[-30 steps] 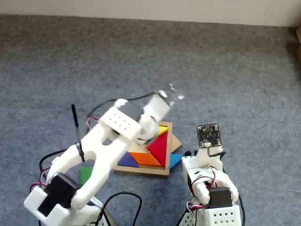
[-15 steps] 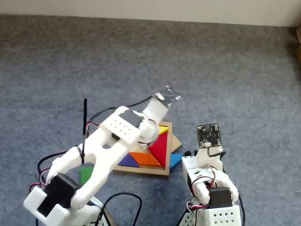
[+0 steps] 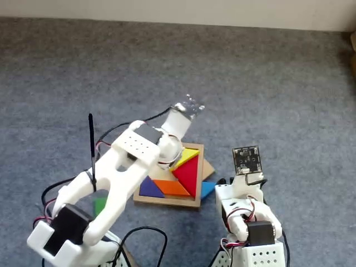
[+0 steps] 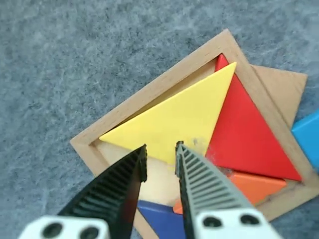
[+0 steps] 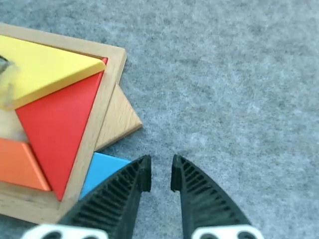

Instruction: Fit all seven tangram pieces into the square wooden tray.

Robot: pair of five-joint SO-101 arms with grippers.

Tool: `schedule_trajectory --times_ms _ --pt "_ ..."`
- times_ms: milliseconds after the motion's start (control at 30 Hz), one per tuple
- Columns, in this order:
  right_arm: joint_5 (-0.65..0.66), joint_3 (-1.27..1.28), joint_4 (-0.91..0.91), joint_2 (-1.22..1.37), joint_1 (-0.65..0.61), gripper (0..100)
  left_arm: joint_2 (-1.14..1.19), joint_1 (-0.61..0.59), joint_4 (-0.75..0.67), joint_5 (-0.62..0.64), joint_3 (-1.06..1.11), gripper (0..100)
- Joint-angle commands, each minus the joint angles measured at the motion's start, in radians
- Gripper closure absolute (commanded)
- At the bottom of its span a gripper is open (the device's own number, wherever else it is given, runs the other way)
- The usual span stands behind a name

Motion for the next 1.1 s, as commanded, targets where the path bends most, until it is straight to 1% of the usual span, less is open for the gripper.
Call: schedule_trajectory --times_ms 0,100,233,367,467,733,933,1067 --pt "-0.005 0.097 -0.019 -0.01 0.013 92.2 -0.031 0.117 0.055 0.011 -0.094 88" --pt "-0.005 0.097 -0.019 -0.01 0.013 92.2 -0.024 0.131 0.035 0.043 -0.07 88" --pt "-0.005 0.097 -0.019 -0.01 0.013 92.2 0.058 0.101 -0.015 0.048 -0.048 88" --pt "-0.005 0.097 -0.019 -0.01 0.013 92.2 0.173 0.061 -0.011 0.048 -0.085 88" --pt "-0.005 0.097 -0.019 -0.01 0.013 92.2 0.197 0.042 0.002 0.048 -0.124 88" --pt "-0.005 0.097 -0.019 -0.01 0.013 92.2 0.084 0.048 0.147 0.051 -0.232 88" --pt "-0.005 0.097 -0.019 -0.01 0.013 92.2 -0.056 0.041 0.224 0.046 -0.234 88" --pt "-0.005 0.097 -0.019 -0.01 0.013 92.2 -0.154 0.015 0.316 0.046 -0.234 88"
